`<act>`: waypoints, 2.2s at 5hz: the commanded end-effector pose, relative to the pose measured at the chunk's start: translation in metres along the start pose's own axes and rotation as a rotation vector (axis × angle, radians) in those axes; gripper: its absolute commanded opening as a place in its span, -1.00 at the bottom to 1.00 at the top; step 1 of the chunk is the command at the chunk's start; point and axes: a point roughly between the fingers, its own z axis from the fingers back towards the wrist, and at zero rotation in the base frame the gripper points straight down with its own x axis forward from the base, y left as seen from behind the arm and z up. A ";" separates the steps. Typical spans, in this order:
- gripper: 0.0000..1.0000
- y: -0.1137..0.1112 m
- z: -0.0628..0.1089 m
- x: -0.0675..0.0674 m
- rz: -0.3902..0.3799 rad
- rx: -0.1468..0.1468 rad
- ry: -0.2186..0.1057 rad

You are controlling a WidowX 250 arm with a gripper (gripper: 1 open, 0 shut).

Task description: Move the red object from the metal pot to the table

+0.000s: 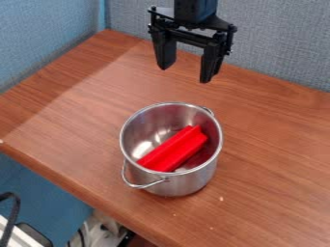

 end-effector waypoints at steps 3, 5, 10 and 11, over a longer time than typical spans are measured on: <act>1.00 0.003 -0.006 0.005 -0.038 0.025 0.028; 1.00 -0.001 0.011 0.002 -0.029 0.021 -0.004; 1.00 0.010 0.014 -0.027 -0.047 0.043 -0.025; 1.00 0.000 0.010 -0.024 -0.048 0.046 -0.030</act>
